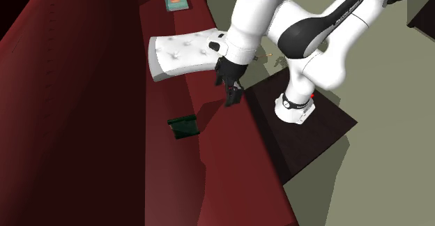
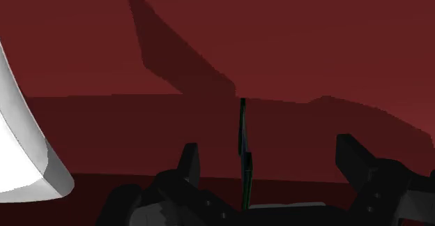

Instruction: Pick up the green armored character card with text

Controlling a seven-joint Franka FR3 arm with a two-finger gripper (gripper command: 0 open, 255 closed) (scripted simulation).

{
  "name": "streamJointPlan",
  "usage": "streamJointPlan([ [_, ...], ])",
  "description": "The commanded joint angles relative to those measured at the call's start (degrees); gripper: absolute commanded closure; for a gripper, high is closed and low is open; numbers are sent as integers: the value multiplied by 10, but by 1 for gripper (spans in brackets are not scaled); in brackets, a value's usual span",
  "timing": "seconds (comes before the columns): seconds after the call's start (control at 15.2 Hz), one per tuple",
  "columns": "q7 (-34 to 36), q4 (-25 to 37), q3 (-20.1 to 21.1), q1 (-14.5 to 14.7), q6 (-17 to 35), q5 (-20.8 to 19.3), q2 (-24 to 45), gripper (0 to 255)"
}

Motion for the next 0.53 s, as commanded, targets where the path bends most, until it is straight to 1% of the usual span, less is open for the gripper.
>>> streamJointPlan([
  [0.0, 14, -13, 0, -7, 75, -8, 29, 0],
  [0.33, 54, -17, 1, -31, 240, -33, 116, 0],
  [0.4, 60, -15, 2, -36, 264, -37, 131, 0],
  [0.46, 62, -20, 2, -37, 272, -39, 134, 0],
])
